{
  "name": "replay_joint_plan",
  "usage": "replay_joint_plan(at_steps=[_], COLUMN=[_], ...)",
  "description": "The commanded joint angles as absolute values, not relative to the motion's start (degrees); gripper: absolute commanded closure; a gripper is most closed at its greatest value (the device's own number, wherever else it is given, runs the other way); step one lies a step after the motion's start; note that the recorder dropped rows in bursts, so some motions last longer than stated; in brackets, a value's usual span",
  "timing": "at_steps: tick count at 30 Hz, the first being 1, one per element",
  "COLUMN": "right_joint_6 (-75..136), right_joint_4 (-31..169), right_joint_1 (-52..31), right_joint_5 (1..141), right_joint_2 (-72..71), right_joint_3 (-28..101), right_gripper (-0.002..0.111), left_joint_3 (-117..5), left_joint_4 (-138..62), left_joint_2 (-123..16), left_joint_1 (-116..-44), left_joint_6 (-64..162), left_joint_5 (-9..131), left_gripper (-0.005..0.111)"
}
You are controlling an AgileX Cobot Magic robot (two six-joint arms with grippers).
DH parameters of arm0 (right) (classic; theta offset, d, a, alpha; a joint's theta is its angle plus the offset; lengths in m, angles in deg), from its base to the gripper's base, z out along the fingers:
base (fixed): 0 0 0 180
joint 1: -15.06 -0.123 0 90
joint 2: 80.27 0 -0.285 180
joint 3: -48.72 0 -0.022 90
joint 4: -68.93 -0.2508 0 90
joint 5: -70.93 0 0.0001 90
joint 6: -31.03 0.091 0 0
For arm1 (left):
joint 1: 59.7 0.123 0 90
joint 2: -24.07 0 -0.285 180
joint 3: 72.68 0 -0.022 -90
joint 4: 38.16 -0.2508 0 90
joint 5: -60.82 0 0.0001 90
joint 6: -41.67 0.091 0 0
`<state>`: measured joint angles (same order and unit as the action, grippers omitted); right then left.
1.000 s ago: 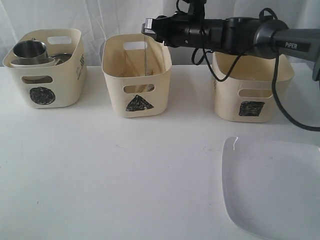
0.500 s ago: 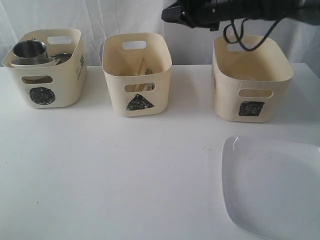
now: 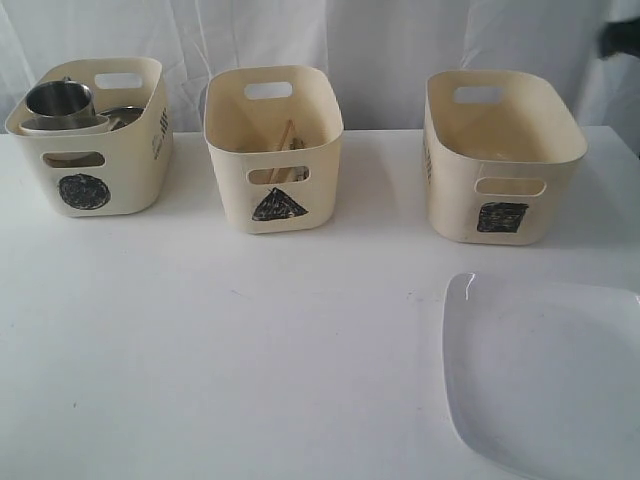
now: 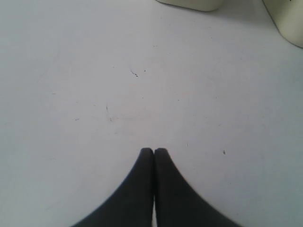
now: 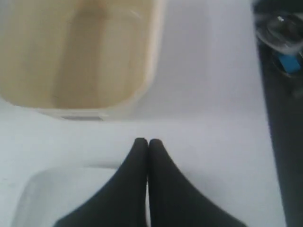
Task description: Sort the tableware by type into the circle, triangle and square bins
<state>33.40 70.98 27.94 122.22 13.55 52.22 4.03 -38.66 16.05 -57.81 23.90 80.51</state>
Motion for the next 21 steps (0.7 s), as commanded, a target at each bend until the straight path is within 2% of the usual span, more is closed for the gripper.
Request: replay_joint_plan(at_steps=[1,4,8,12,21], right_joint_6=[33.14,29.46,18.26,5.52,2.73], right_joint_4=[67.02,56.56,46.37,42.97,45.18], right_joint_1=[40.85,46.68,50.64,52.03,52.19], right_joint_5=[120.17,119.81,127.01,135.06,137.17], right_joint_2=[8.92,8.63,8.74,8.74,8.74], right_joint_3=[40.19,33.23,26.28,21.61,13.17], right_gripper=[0.108,0.108,0.108,0.108,0.107], left_joint_3=[4.49,4.49,4.49,4.49,4.49], left_joint_4=[-38.69,-38.69,-38.69,-38.69,-38.69], left_joint_2=[16.28,16.28,16.28,16.28,16.28], left_joint_1=[-58.37,-58.37,-58.37,-58.37,-58.37], left_joint_6=[23.88,23.88,23.88,23.88,23.88], left_joint_5=[83.12,83.12,83.12,83.12,83.12], left_gripper=[0.107,0.107,0.107,0.107,0.107])
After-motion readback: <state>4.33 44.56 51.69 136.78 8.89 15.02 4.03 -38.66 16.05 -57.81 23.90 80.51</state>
